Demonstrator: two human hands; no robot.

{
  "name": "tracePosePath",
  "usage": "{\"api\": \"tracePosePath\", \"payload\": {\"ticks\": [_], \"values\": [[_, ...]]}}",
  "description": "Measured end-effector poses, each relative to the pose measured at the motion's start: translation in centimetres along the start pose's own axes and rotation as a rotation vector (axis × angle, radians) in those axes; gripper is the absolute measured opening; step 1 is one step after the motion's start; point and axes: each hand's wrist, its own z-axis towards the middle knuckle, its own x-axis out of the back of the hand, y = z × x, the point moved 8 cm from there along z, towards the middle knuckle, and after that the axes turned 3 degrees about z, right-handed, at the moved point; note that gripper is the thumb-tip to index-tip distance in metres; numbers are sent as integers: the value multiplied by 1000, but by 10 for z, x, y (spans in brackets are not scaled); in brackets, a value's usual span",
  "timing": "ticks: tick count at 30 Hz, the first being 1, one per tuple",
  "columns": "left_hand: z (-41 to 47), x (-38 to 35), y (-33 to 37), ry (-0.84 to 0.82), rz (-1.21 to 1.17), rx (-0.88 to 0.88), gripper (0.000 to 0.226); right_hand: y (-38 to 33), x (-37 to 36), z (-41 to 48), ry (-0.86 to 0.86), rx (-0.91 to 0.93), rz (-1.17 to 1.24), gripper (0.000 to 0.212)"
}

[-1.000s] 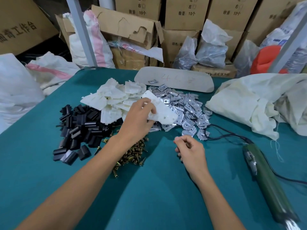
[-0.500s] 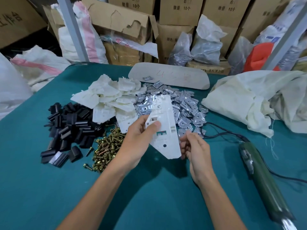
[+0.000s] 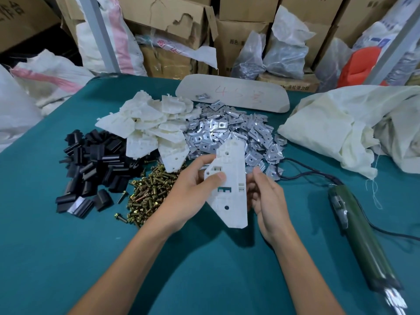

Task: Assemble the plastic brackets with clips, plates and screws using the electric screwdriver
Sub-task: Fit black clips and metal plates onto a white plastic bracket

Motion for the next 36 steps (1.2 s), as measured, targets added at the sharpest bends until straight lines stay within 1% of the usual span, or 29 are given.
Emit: {"api": "tracePosePath", "payload": {"ticks": [3,6,8,9,11,13,15,17,19,20,23,25,27,29,31,34,36], "values": [[-1,2,4,-2,27,-36,28,1,2,0,13,-24,14,40],[-3,3,9,7,129,-90,18,2,3,1,14,-25,14,42],[-4,3,6,31,144,-55,7,1,1,2,-13,-22,18,44],[-5,3,2,58,179,-26,13,1,-1,1,-37,-19,15,46],[-10,-1,-8,97,335,19,31,1,-6,-1,-96,-4,-22,45],[-18,-6,-12,129,549,8,39,2,-8,-2,-116,22,-95,30],[-22,-8,-10,163,818,-49,41,4,-5,-1,-97,48,-175,14],[-22,-7,-7,158,1020,-85,43,7,-4,-1,-99,47,-215,17],[-21,-5,-4,168,1143,-102,47,9,-2,-1,-88,37,-257,25],[-20,-3,-1,184,1179,-112,50,9,-1,0,-78,38,-287,26],[-17,10,5,253,1148,-137,51,10,4,0,-29,68,-418,15],[-15,21,9,303,1098,-162,40,6,9,1,33,129,-549,3],[-14,37,15,353,1024,-182,23,1,12,0,85,202,-651,6],[-12,63,21,431,970,-177,12,0,12,0,96,227,-661,12],[-14,101,27,561,963,-164,19,0,11,1,73,224,-622,16],[-23,159,30,780,1047,-102,28,6,16,4,50,192,-633,14],[-30,196,24,863,1125,31,40,9,13,4,27,185,-657,11]]}}
